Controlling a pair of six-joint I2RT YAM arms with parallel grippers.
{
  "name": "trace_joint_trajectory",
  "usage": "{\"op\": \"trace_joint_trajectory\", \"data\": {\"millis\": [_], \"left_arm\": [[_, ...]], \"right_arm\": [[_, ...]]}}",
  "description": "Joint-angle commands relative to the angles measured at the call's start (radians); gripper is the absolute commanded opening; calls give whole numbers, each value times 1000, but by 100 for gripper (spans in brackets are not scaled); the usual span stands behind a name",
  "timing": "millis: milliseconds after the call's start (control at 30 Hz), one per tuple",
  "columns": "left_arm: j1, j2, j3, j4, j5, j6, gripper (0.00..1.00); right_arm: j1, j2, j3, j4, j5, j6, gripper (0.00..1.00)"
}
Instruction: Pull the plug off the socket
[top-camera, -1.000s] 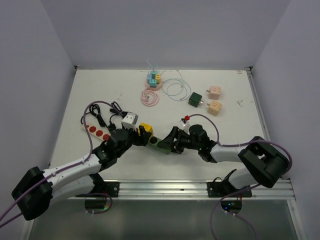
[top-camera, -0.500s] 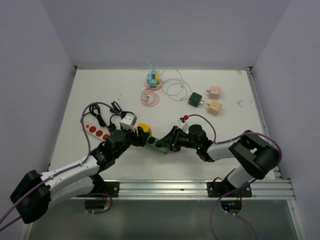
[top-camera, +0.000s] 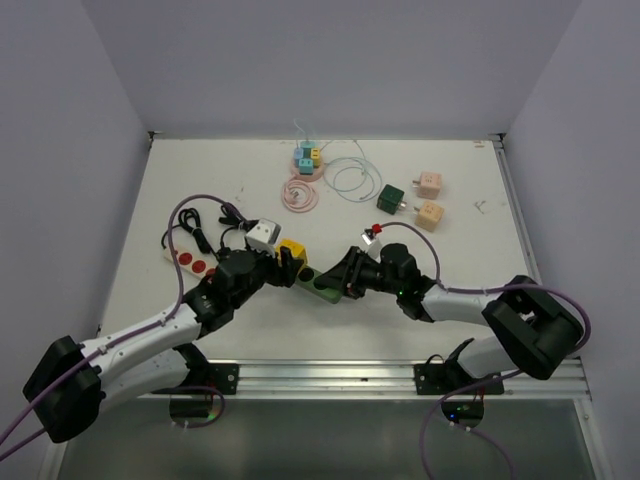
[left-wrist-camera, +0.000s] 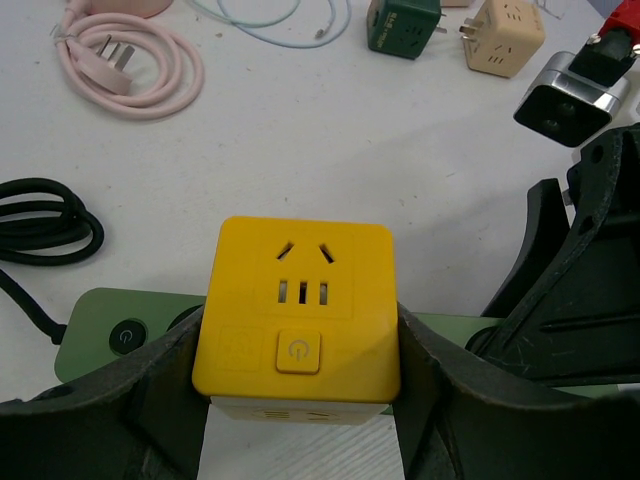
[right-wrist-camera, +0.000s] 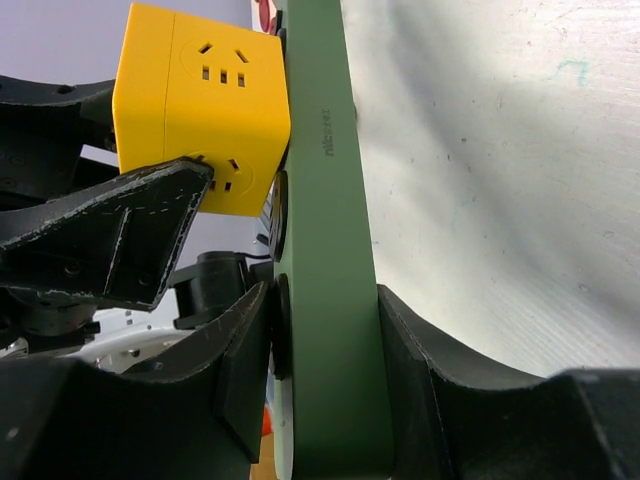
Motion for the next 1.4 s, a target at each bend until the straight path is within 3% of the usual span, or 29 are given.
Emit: {"op": "trace_joint_trajectory", "data": {"millis": [0, 133, 333, 733, 1000, 1100, 1167, 1200, 1367], "left_arm": [[28, -56, -31, 128, 15, -24, 0], [212, -95, -116, 196, 189, -172, 0], [342, -92, -139, 197, 255, -247, 0], [442, -155, -167, 180, 264, -256, 0], [436, -138, -122, 213, 342, -129, 0], [374, -122, -81, 165, 248, -53, 0], [271, -95, -46, 130, 130, -16, 0], [211, -84, -36, 124, 106, 7, 0], [122, -43, -16, 118, 33, 50, 0]], "right_arm": [[6, -40, 2, -21, 31, -31, 0], [-2, -63, -9, -24, 26, -37, 0], [-6, -101, -8, -84, 39, -63, 0], [-32, -143, -24, -132, 45, -59, 0], [-29, -126, 26, -188, 52, -68, 0], [-29, -110, 46, -202, 54, -65, 0], [-26, -95, 55, -205, 60, -62, 0], [-25, -89, 64, -207, 62, -60, 0], [-22, -58, 80, -207, 65, -50, 0]]}}
